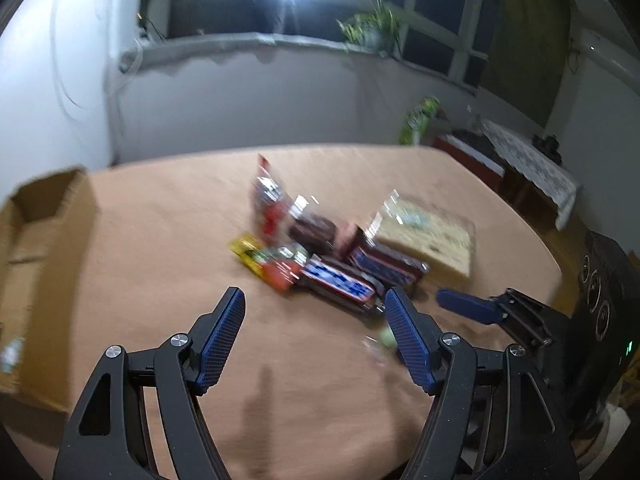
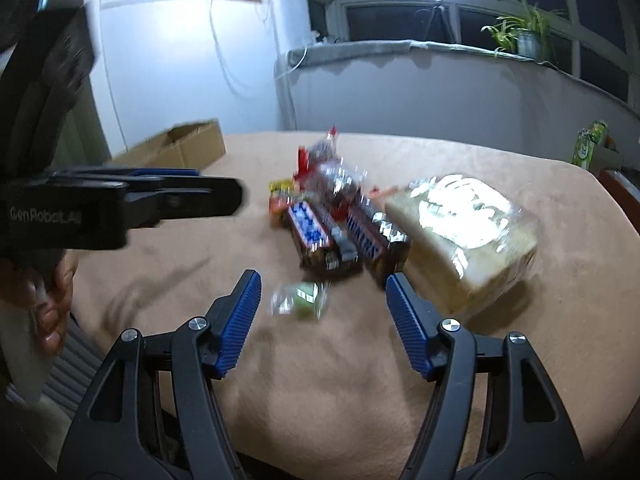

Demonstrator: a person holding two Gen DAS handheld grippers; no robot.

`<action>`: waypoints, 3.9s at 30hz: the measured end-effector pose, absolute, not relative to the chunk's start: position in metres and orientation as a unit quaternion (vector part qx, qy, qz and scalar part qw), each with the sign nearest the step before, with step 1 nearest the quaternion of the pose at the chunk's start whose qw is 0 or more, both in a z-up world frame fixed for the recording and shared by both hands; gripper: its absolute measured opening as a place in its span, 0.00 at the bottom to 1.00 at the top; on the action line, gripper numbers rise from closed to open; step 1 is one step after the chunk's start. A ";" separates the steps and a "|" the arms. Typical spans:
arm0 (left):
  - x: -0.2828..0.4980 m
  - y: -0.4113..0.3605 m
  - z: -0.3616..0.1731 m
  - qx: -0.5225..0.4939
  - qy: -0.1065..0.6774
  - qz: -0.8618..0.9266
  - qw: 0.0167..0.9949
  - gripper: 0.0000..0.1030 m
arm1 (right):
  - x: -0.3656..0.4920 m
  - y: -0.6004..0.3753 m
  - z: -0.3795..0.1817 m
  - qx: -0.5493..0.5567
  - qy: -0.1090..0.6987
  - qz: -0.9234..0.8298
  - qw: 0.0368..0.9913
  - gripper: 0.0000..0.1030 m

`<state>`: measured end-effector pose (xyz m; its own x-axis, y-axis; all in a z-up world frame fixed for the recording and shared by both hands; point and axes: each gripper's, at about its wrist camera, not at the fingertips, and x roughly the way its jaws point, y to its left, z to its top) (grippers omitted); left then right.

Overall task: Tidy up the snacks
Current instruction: 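Grasp the blue chocolate bar with the left tool while the right tool grasps a small green candy, then drop the blue chocolate bar into the box with the left tool while the right drops green candy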

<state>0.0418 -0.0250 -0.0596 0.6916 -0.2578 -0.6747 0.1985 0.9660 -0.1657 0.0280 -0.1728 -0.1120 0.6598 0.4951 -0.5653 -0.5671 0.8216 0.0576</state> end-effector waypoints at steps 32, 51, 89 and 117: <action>0.088 -0.056 -0.095 -0.014 0.417 -0.135 0.899 0.39 | 0.029 -0.172 -0.127 -0.089 0.282 0.301 0.907 0.21; 0.046 -0.029 -0.073 -0.040 0.376 -0.129 0.917 0.39 | 0.021 -0.181 -0.101 -0.078 0.258 0.285 0.920 0.21; -0.038 0.202 -0.032 -0.132 0.261 0.077 0.953 0.39 | -0.004 0.080 -0.017 -0.213 0.151 0.450 0.854 0.21; -0.040 0.241 -0.040 -0.166 0.249 0.095 0.949 0.63 | 0.009 0.127 -0.032 -0.215 0.161 0.452 0.851 0.47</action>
